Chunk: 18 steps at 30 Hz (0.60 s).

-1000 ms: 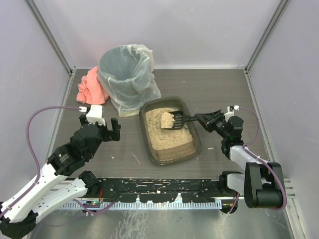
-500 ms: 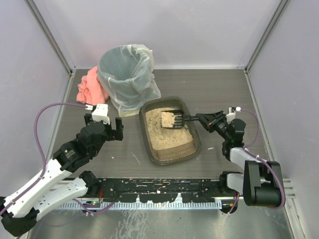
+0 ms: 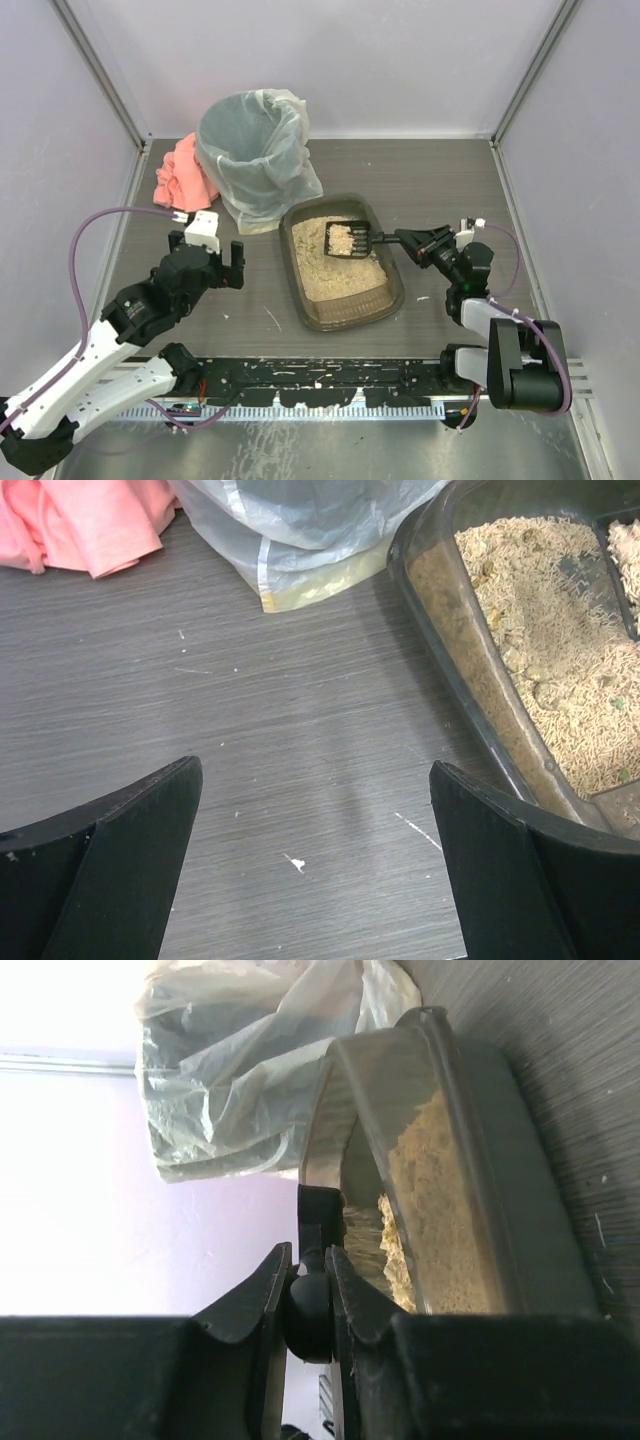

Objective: Clean the litter box

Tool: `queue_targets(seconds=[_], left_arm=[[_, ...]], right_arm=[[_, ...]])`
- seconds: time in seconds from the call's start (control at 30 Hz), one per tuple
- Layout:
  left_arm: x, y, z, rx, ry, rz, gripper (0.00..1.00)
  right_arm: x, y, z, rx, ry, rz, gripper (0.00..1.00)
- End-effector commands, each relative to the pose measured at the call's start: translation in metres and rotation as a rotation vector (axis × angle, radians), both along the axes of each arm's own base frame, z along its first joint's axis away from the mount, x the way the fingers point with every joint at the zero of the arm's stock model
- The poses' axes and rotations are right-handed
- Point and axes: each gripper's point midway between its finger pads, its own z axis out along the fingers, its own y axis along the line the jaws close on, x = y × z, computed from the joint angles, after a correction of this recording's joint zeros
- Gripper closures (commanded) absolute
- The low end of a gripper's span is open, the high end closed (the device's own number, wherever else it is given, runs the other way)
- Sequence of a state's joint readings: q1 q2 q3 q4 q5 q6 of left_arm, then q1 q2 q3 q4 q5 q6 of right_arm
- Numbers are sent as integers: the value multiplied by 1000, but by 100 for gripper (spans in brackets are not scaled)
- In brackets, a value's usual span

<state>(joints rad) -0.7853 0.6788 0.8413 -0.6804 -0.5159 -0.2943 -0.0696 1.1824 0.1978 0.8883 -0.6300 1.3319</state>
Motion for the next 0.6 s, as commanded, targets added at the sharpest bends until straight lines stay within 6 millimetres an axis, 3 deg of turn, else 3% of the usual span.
queue_targets(seconds=[0.0, 0.03, 0.1, 0.13, 0.2, 0.23, 0.33, 0.43, 0.47, 0.53, 0.57], left_arm=[[-6, 6, 9, 2, -2, -5, 2], [-9, 8, 6, 15, 10, -5, 2], [-11, 14, -1, 42, 24, 7, 2], [-11, 18, -3, 48, 27, 24, 2], [-12, 19, -5, 45, 31, 33, 2], [-11, 17, -5, 45, 27, 26, 2], [-11, 17, -7, 57, 37, 27, 2], [-10, 13, -8, 51, 42, 10, 2], [-10, 11, -8, 51, 40, 0, 2], [-10, 10, -8, 47, 41, -10, 2], [-11, 9, -8, 43, 40, -15, 2]], right_arm=[[3, 28, 37, -43, -165, 105, 99], [3, 23, 38, -28, -167, 78, 99], [8, -9, 25, 16, -101, -68, 99], [8, -10, 25, 11, -102, -77, 99], [4, 24, 37, -55, -170, 86, 99], [2, 30, 40, -61, -194, 122, 99], [8, -11, 24, 38, -103, -83, 99], [5, 27, 42, -27, -196, 101, 99], [5, 22, 45, 0, -202, 75, 99], [11, -7, 37, 53, -141, -56, 99], [12, -9, 36, 41, -133, -63, 99]])
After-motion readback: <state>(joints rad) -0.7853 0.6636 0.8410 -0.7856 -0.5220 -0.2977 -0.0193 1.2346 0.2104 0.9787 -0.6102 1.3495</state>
